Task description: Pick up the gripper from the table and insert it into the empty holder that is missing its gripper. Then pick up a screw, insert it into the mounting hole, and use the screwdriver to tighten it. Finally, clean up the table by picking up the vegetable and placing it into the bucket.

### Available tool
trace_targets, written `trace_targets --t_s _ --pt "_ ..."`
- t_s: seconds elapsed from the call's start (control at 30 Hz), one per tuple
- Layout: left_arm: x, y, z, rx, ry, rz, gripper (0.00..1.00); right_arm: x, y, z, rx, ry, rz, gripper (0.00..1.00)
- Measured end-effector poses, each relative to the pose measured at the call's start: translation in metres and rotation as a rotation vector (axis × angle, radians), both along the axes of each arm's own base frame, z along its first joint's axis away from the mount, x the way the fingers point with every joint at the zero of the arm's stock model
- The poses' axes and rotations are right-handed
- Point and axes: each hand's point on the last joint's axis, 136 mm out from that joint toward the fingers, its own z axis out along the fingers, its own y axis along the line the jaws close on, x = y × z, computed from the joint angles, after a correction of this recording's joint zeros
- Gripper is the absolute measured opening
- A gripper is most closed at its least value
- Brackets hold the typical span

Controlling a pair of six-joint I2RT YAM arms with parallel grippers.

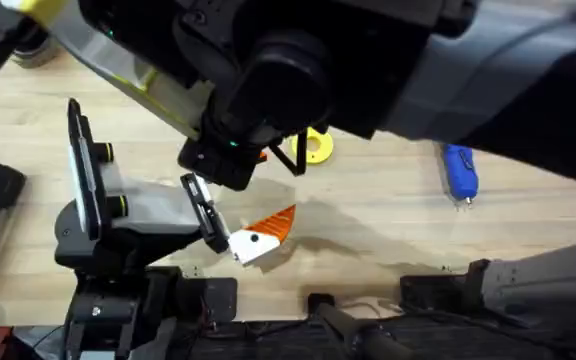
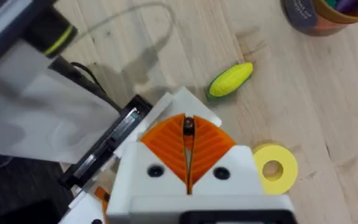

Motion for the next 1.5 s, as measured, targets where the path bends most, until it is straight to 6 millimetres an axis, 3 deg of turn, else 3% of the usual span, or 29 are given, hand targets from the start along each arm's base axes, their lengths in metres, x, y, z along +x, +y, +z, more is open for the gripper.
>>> trace_targets --t_s 0.7,0.97,1.5 --pt "0.000 0.000 0.000 0.000 0.000 0.000 0.986 0.000 0.001 0.000 0.001 -0.001 0.000 0.005" --pt "0.000 0.000 0.000 -0.001 0.004 0.001 0.985 0.002 0.005 -0.014 -0.025 0.012 0.000 0.005" --pt "0.000 0.000 0.000 -0.002 0.004 0.000 0.985 0.002 0.005 -0.014 -0.024 0.012 0.000 0.005"
